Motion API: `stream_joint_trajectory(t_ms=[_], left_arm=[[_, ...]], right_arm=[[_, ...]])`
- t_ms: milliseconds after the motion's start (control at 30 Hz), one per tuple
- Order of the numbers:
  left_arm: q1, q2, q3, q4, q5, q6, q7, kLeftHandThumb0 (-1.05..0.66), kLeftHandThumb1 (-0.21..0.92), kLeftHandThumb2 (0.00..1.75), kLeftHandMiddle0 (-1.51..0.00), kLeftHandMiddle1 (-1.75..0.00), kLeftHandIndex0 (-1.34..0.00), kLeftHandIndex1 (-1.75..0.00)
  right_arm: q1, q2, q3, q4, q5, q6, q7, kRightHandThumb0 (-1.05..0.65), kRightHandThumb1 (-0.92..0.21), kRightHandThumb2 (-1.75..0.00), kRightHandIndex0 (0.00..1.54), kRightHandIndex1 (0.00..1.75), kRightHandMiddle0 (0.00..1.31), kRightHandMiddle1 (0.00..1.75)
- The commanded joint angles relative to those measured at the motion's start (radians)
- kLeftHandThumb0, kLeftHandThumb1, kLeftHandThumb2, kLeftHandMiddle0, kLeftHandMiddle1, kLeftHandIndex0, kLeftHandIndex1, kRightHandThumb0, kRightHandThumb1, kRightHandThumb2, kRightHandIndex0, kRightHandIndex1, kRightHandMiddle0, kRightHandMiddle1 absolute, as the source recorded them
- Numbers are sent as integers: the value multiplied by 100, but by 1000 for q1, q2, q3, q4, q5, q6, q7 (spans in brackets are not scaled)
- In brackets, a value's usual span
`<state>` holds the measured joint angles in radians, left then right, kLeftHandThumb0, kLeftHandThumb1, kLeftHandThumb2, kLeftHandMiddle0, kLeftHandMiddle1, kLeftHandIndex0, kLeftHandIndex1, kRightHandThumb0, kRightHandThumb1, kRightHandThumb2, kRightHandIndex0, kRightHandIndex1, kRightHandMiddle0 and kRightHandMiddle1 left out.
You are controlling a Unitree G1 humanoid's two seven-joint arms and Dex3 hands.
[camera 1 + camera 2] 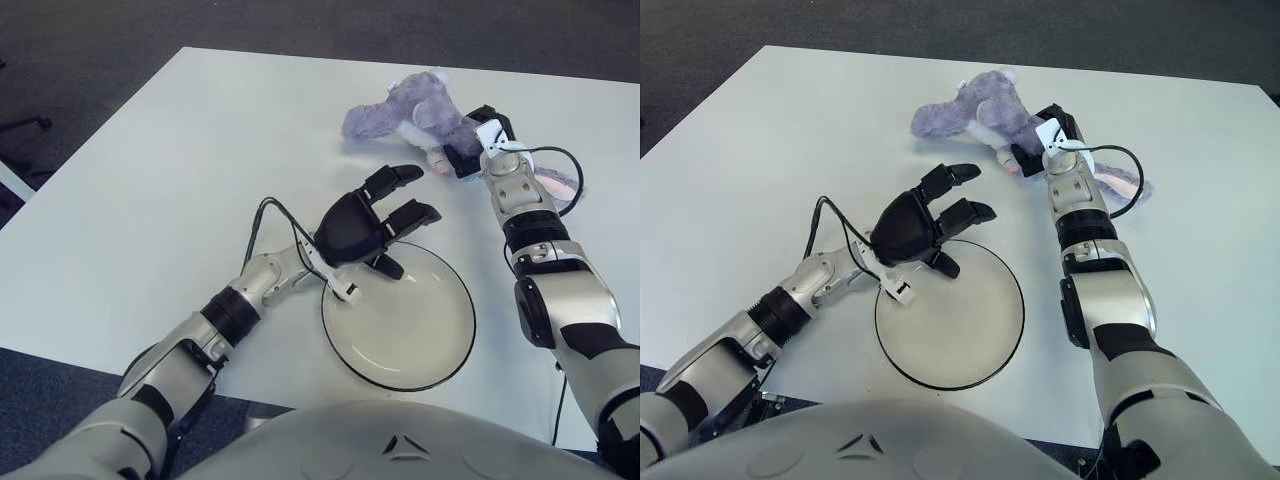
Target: Put the doll into the plate.
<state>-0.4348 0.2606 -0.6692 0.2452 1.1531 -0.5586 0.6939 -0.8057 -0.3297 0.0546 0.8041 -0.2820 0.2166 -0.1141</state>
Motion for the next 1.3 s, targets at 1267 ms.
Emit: stream_joint_trajectory(t_ms=[1267], left_arm=[[-197,21,-40,104,89,69,43,-50,47,112,0,-96,0,-138]], right_arm=[[46,23,-32,75,39,-40,-9,0,-2,-163,87,165,61,175]])
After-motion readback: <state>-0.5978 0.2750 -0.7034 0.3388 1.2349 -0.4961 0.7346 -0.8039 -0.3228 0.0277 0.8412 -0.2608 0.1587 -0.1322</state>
